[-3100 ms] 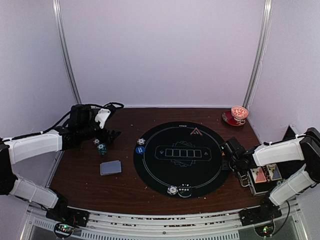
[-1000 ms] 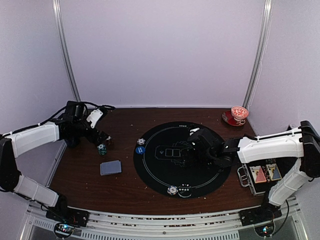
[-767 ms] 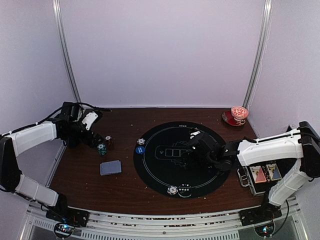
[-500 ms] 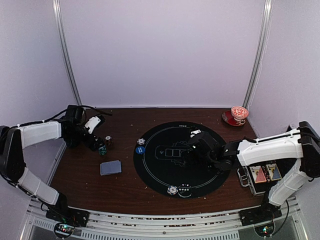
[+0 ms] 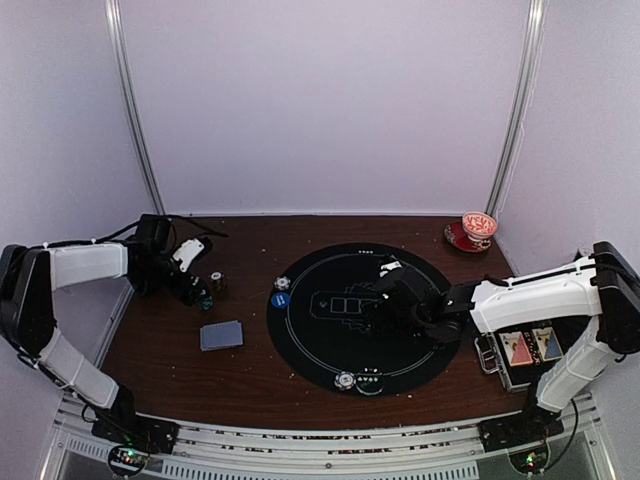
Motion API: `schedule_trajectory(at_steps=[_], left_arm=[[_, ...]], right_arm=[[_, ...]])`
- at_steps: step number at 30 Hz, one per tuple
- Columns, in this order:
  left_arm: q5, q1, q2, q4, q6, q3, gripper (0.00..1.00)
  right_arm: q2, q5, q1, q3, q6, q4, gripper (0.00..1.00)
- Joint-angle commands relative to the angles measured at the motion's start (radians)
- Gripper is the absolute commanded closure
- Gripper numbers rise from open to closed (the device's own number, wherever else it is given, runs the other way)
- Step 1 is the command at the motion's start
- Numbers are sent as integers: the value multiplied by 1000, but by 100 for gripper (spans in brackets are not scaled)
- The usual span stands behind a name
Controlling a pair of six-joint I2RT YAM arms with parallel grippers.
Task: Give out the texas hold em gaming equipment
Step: Pick up the pile of poker chips from the pile of poker chips.
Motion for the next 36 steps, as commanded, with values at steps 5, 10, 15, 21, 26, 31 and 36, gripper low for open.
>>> schedule_trajectory(at_steps=[5, 10, 15, 21, 26, 31, 36], left_arm=[[24, 5, 45, 36, -1, -1, 15], [28, 5, 57, 36, -1, 1, 19], [36, 4, 78, 39, -1, 4, 23], [40, 5, 82, 40, -1, 6, 29], [49, 4, 85, 38, 1, 4, 33], [53, 5, 93, 38, 2, 5, 38], [56, 6, 102, 38, 3, 8, 43]], right_arm=[[0, 31, 5, 2, -7, 7, 0], [-5, 31, 4, 1, -7, 7, 0], [-7, 31, 6, -2, -6, 9, 0], [-8, 31, 4, -1, -7, 9, 0], [-10, 32, 5, -1, -7, 9, 0], [-13, 32, 5, -3, -6, 10, 0], [-10, 33, 6, -1, -7, 10, 0]])
